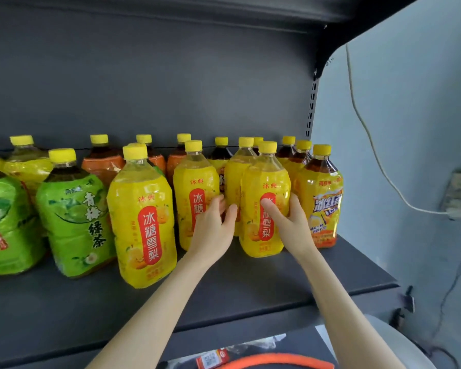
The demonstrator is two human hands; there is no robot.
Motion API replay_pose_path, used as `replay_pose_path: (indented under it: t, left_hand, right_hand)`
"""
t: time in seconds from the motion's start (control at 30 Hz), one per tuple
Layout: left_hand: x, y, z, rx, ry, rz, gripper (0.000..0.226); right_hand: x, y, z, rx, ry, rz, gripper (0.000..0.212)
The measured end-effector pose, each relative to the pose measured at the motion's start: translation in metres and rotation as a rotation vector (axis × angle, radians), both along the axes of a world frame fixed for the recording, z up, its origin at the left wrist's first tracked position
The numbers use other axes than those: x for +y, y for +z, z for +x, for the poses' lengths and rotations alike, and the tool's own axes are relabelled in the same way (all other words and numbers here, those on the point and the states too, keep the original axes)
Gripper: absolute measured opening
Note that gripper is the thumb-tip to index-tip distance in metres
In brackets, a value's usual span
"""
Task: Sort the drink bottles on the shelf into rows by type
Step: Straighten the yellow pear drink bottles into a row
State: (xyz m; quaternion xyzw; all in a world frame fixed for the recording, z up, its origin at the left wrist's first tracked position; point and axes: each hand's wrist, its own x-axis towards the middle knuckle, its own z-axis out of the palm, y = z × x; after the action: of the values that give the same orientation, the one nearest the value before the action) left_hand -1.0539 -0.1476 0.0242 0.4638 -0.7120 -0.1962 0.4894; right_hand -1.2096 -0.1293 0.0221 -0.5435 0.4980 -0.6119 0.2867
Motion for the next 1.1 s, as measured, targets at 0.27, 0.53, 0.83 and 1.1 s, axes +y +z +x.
replay_pose_path:
  t: [0.27,0.53,0.83,1.1]
  left_hand:
    - [-0.046,0.006,-0.011,0.173,-0.131,0.274,0.065]
    - [-0.063,-0.005,-0.024,0.282,-0.238,0.323,0.064]
    - [-0.042,-0.012,-0.025,0.154,-0.047,0.18,0.076]
    - [0.006,-0.019,-0.002,0.162,-0.081,0.135,0.084]
  right_hand:
    - [0.001,-0.011,0.01,0.108,-0.327,-0.118,0.076]
    - [0.001,-0.015,0.007,0.18,-0.516,-0.169,0.082]
    - [0.022,-0.012,0.003,0.214,-0.442,-0.158,0.082]
    - [0.05,-0.017,-0.013,-0.019,-0.175,-0.101,0.068]
